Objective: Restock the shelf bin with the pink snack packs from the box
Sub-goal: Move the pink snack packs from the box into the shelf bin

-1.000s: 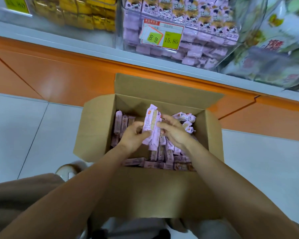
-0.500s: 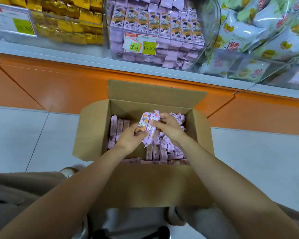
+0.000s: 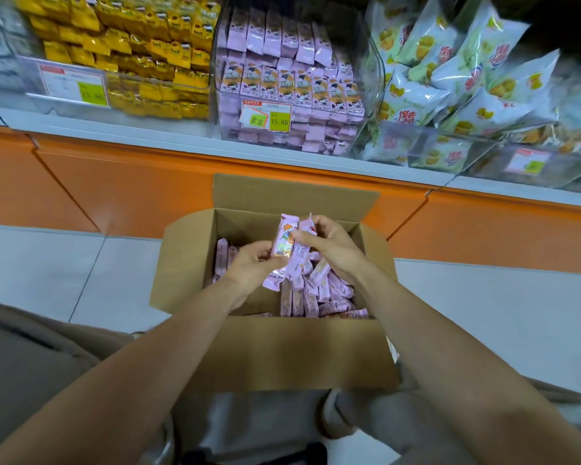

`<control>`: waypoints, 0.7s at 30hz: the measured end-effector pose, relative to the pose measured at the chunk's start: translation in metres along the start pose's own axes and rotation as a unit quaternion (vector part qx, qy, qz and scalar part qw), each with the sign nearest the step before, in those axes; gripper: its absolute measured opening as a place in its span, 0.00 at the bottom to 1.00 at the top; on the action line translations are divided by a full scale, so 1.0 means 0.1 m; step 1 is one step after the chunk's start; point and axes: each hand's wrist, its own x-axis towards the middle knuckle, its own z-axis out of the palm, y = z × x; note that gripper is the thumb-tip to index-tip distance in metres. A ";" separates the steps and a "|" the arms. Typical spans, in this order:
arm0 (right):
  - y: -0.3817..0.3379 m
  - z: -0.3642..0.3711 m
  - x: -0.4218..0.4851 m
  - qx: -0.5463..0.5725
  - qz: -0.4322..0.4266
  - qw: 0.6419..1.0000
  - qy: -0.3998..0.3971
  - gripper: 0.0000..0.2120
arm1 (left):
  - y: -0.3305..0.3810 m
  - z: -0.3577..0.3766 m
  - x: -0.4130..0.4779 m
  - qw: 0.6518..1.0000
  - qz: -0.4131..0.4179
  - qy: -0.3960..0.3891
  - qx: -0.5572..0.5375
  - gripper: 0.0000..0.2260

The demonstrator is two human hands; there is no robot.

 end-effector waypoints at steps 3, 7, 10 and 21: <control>-0.14 -0.03 -0.08 -0.007 -0.003 0.999 0.031 0.08 | 0.07 -0.07 -0.05 0.999 0.003 0.034 -0.001 0.09; -0.29 -0.07 -0.21 -0.002 -0.015 1.000 -0.005 0.13 | 0.20 -0.15 -0.14 0.999 -0.008 0.036 -0.015 0.09; -0.37 -0.06 -0.28 0.017 -0.004 0.999 -0.034 0.16 | 0.30 -0.14 -0.25 1.000 -0.016 -0.009 -0.007 0.11; -0.53 0.00 -0.33 -0.043 -0.092 0.989 0.108 0.13 | 0.38 -0.27 -0.39 0.995 -0.079 0.024 -0.058 0.14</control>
